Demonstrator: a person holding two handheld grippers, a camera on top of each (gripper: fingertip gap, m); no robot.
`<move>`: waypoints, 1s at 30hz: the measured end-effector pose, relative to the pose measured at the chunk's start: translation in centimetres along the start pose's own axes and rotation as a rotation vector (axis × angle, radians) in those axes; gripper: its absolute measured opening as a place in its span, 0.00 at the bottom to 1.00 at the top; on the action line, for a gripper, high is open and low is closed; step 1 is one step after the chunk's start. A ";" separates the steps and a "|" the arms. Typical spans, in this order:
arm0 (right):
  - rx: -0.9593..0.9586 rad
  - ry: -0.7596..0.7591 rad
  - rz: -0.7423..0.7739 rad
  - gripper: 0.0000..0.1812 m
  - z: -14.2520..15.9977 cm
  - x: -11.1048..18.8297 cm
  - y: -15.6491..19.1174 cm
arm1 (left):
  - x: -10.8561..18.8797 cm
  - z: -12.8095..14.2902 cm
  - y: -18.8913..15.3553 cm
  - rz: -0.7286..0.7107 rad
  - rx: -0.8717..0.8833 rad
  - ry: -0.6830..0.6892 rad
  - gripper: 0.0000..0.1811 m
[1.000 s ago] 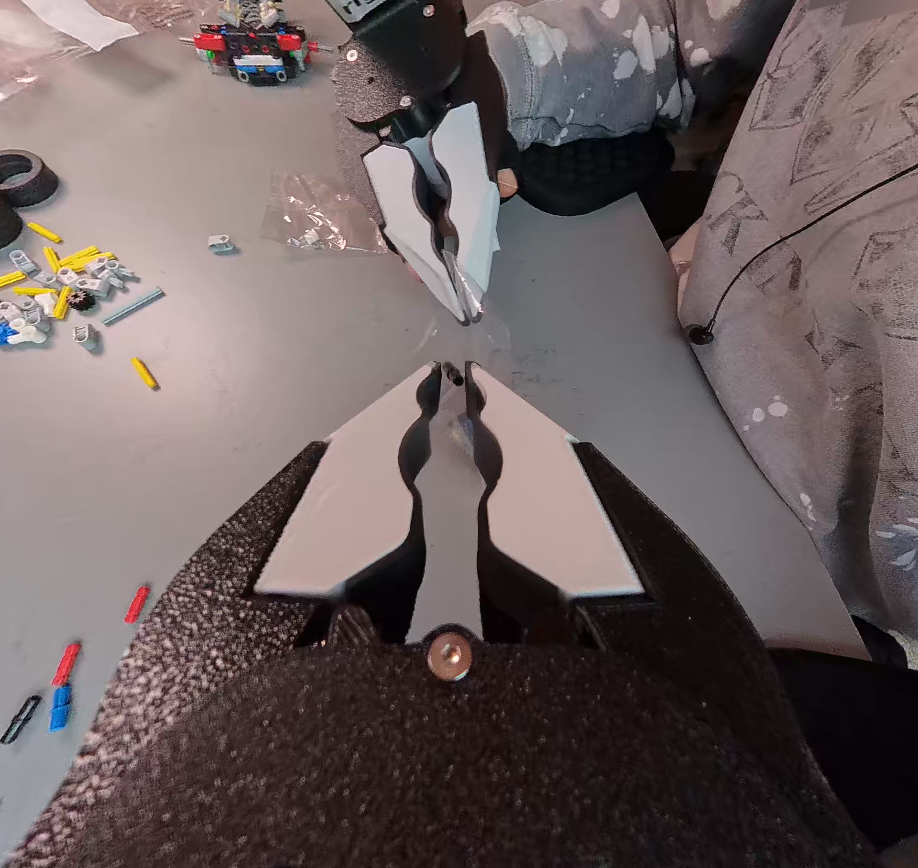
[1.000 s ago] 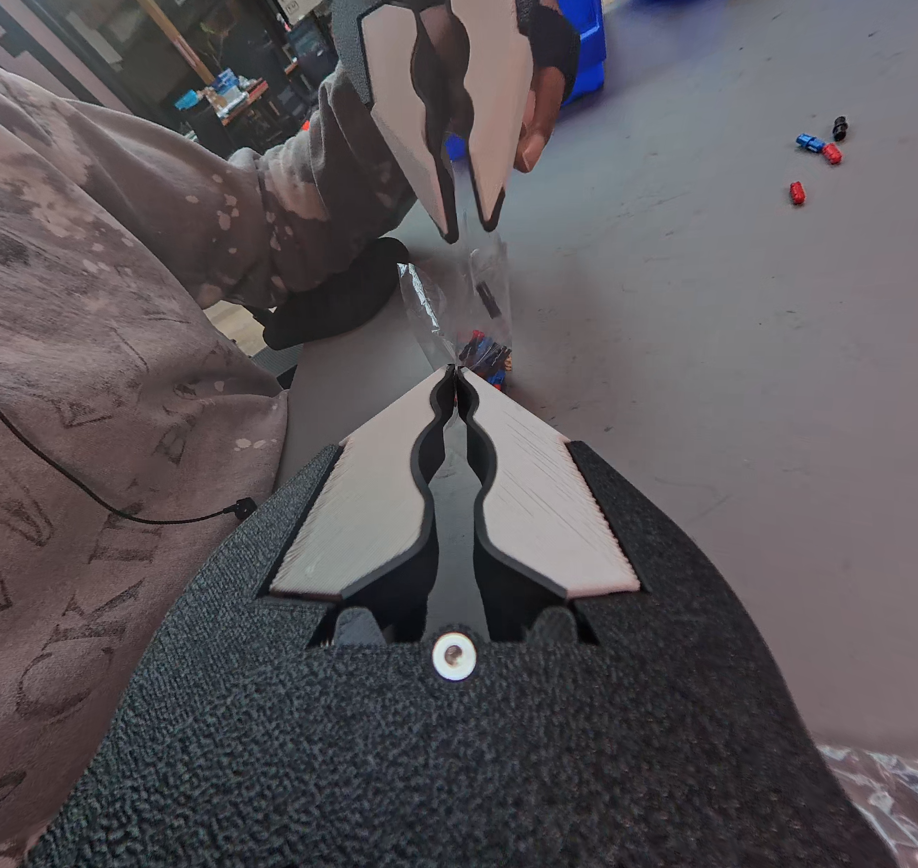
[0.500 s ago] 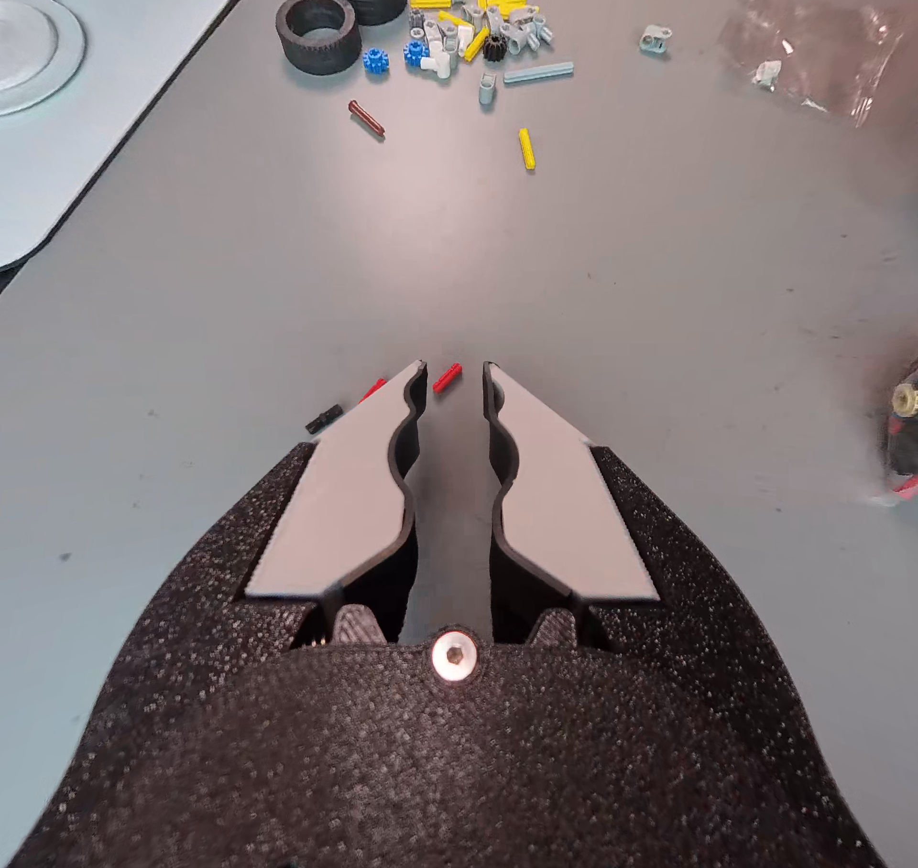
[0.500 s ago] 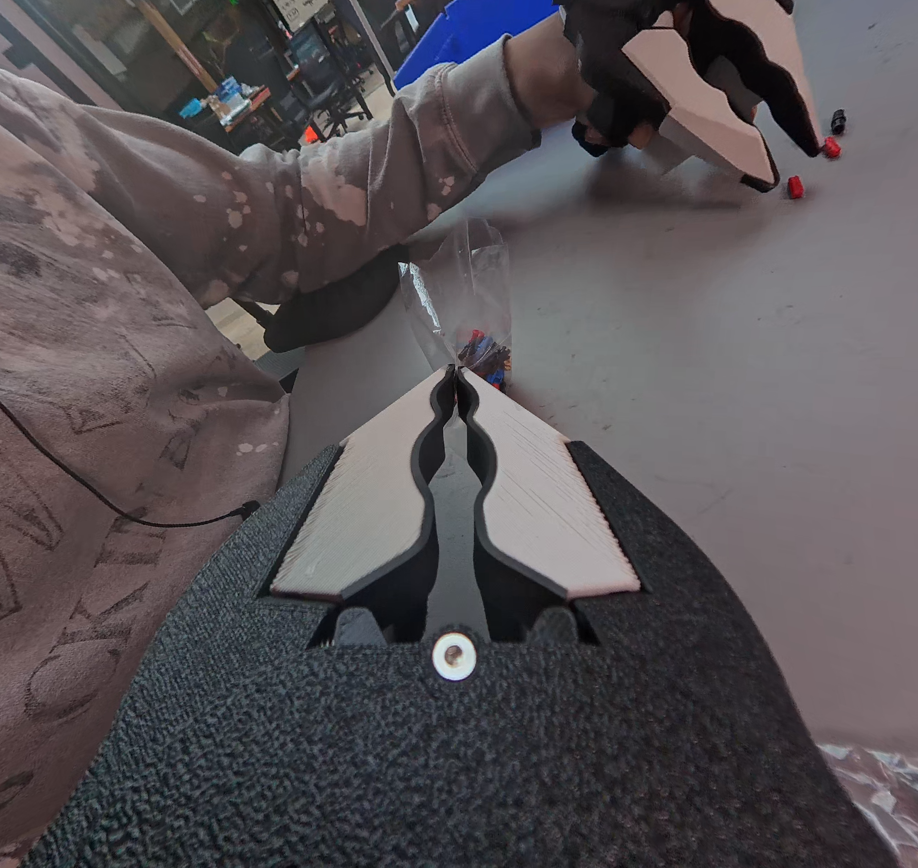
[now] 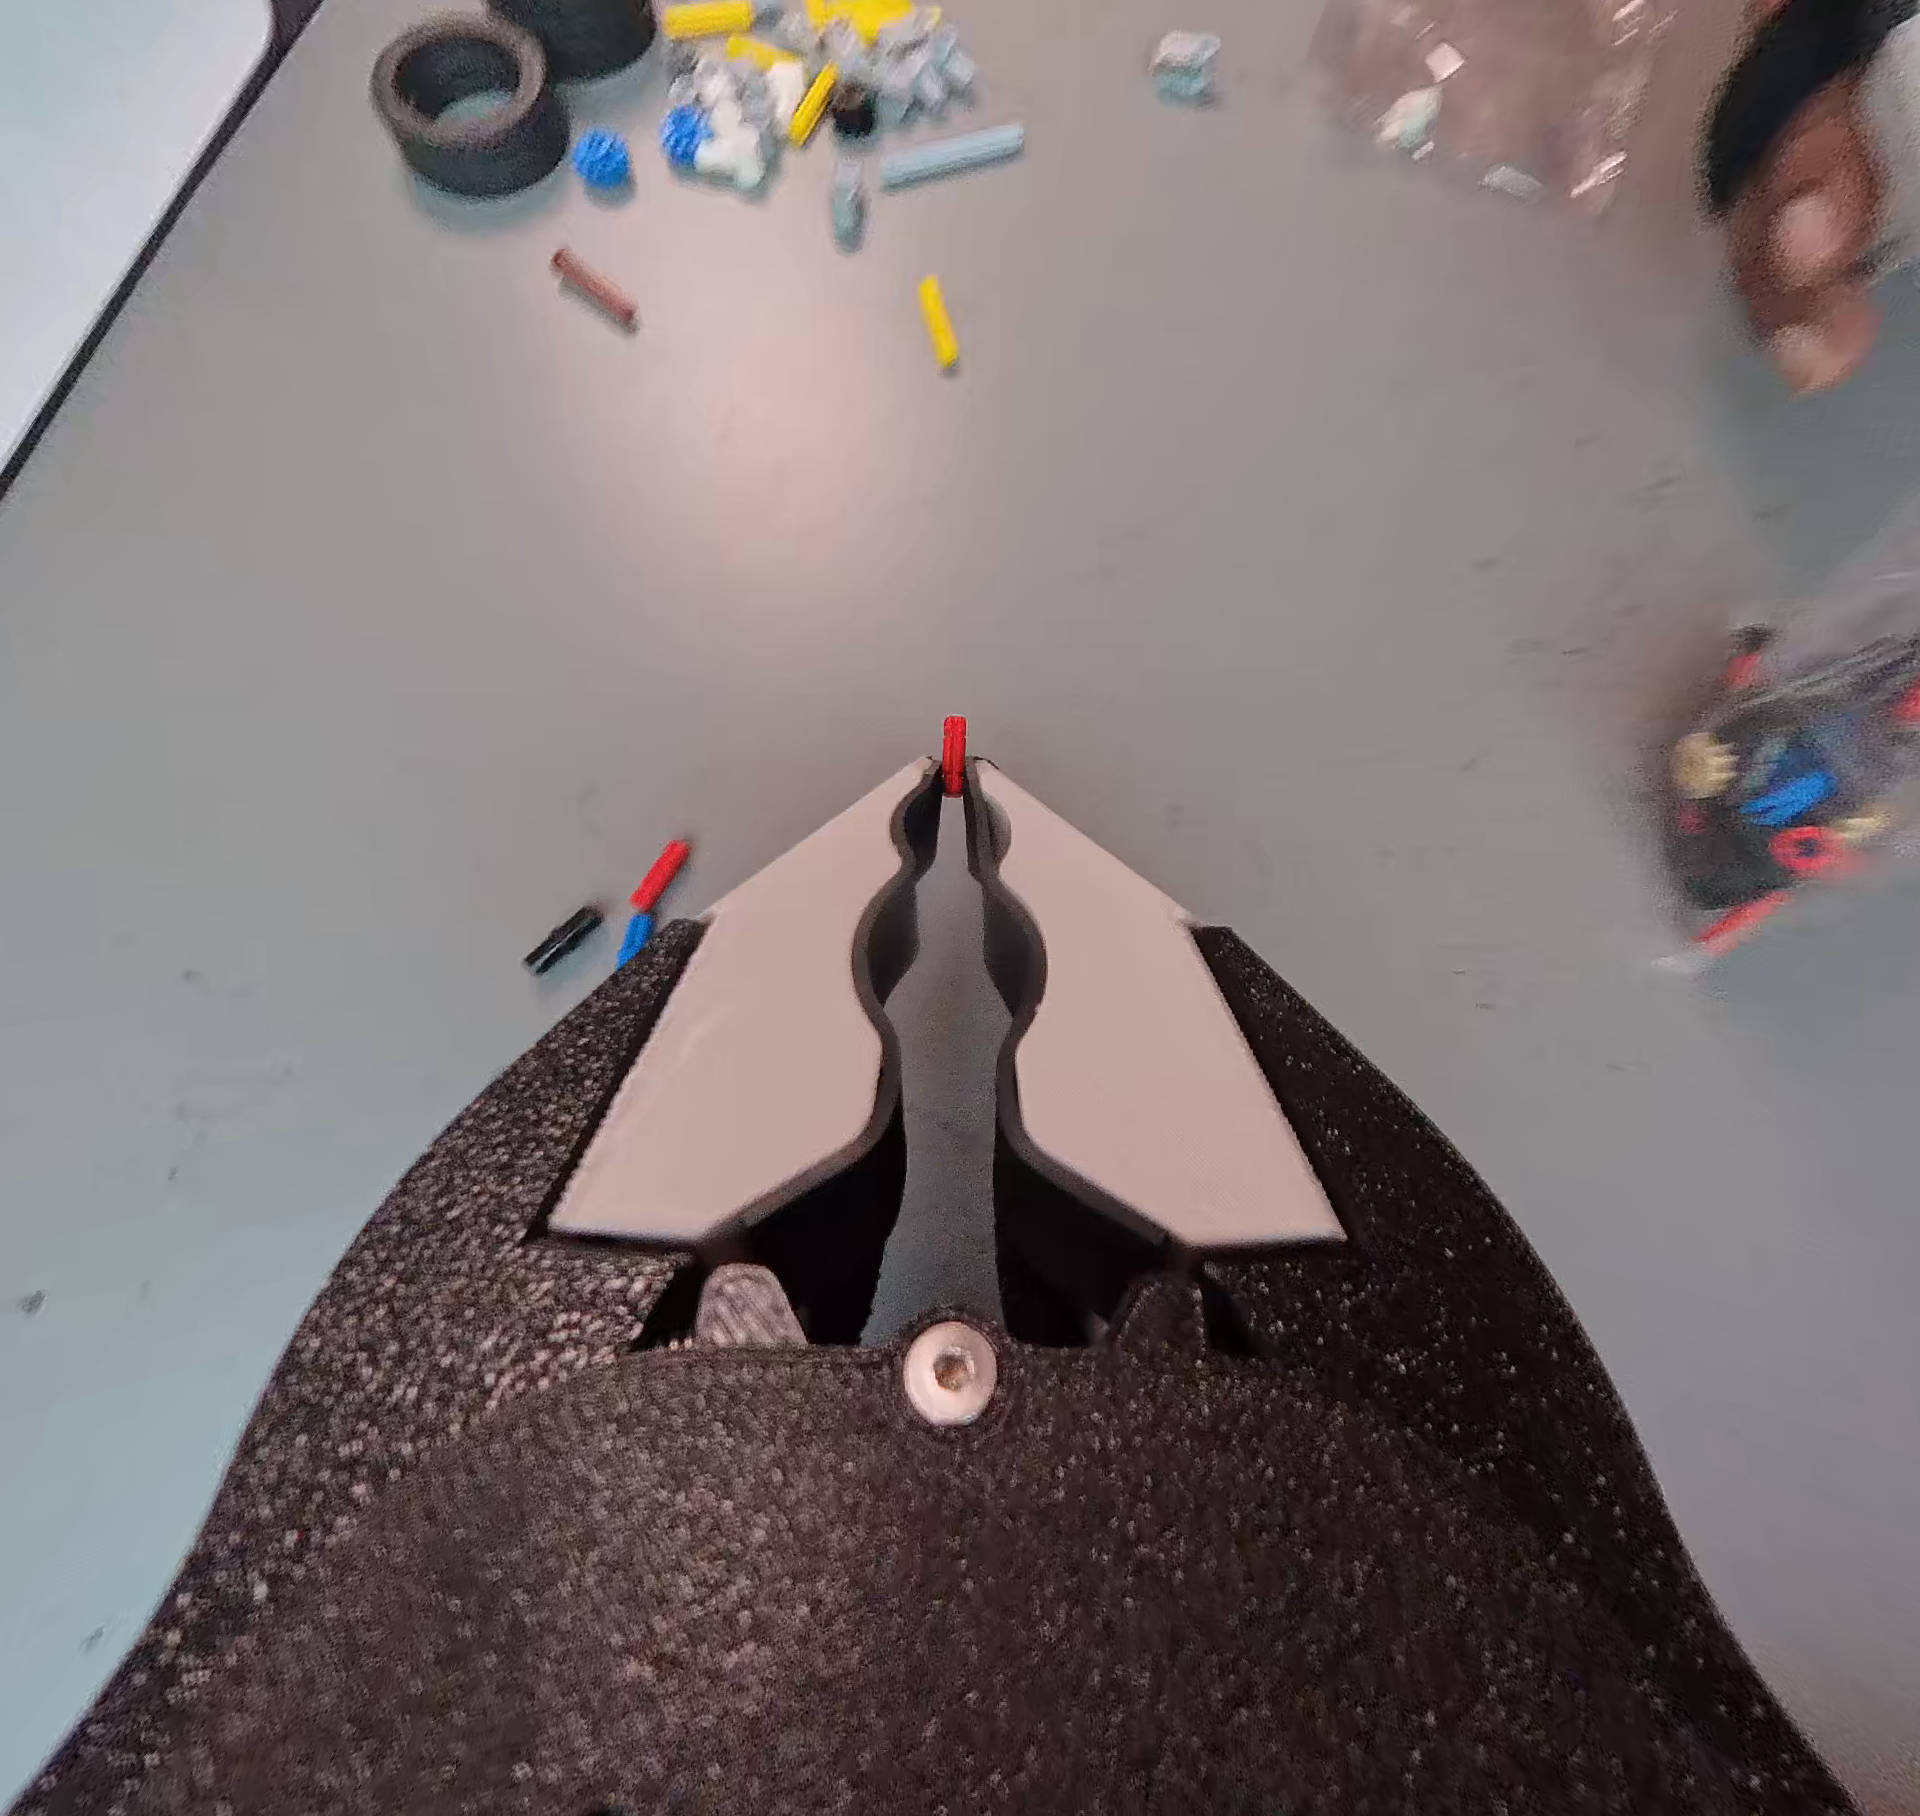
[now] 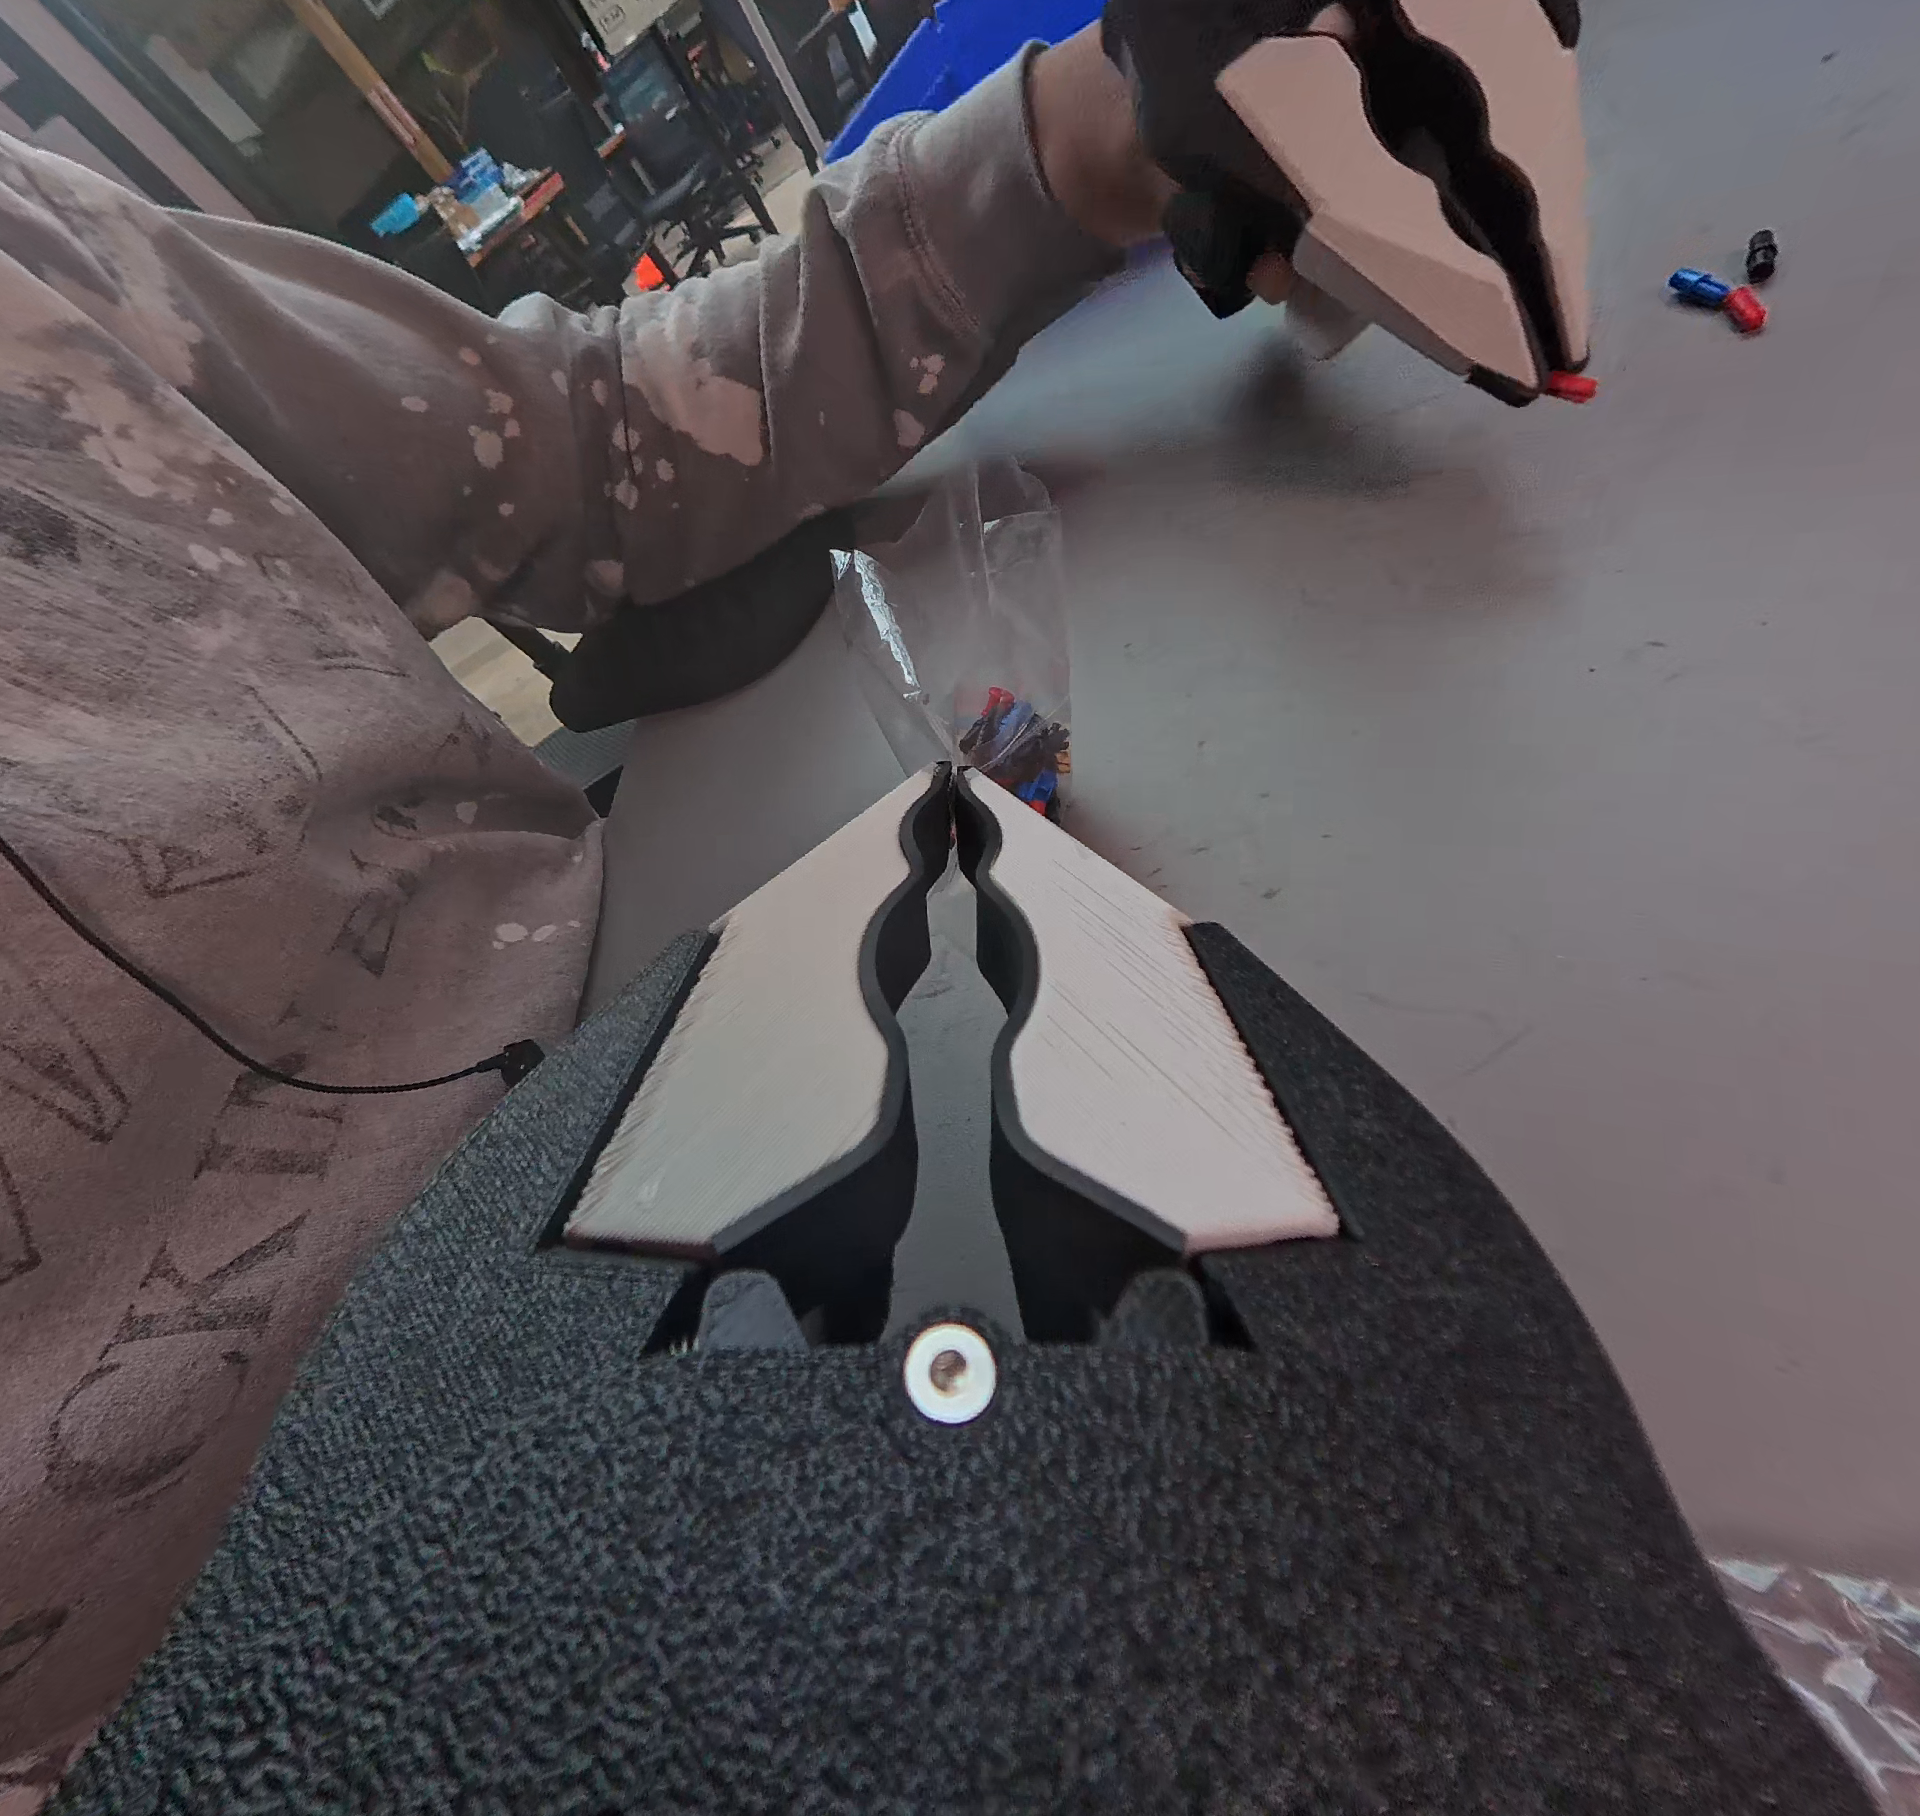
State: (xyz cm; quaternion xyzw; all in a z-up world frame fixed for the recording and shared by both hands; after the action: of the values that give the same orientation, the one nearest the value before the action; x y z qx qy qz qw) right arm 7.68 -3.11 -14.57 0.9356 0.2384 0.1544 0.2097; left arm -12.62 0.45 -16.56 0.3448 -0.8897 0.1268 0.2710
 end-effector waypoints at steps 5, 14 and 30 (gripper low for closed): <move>-0.002 0.000 -0.001 0.00 0.0 -0.1 0.0 | 3.0 -5.9 -8.3 0.321 -0.131 -0.148 0.02; 0.014 0.008 0.004 0.00 0.1 -0.1 0.2 | 2.4 -5.6 -8.9 0.285 -0.173 -0.080 0.06; 0.008 0.011 -0.002 0.00 0.1 -0.2 0.1 | 1.7 3.9 6.1 -0.212 0.104 0.067 0.07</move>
State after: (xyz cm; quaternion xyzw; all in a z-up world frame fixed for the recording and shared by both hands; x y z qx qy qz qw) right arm 7.62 -3.36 -14.64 0.9354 0.2409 0.1583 0.2046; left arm -19.31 2.39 -19.01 0.4462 -0.8309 0.1548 0.2942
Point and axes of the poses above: each gripper's, where its closed fingertips meet, x back along the fingers, z out of its underside, y = z × x across the jaws, the point moved 5 cm from there along x, back along the fingers, and after that the axes turned 6 degrees about -y, right-handed, at the moved point
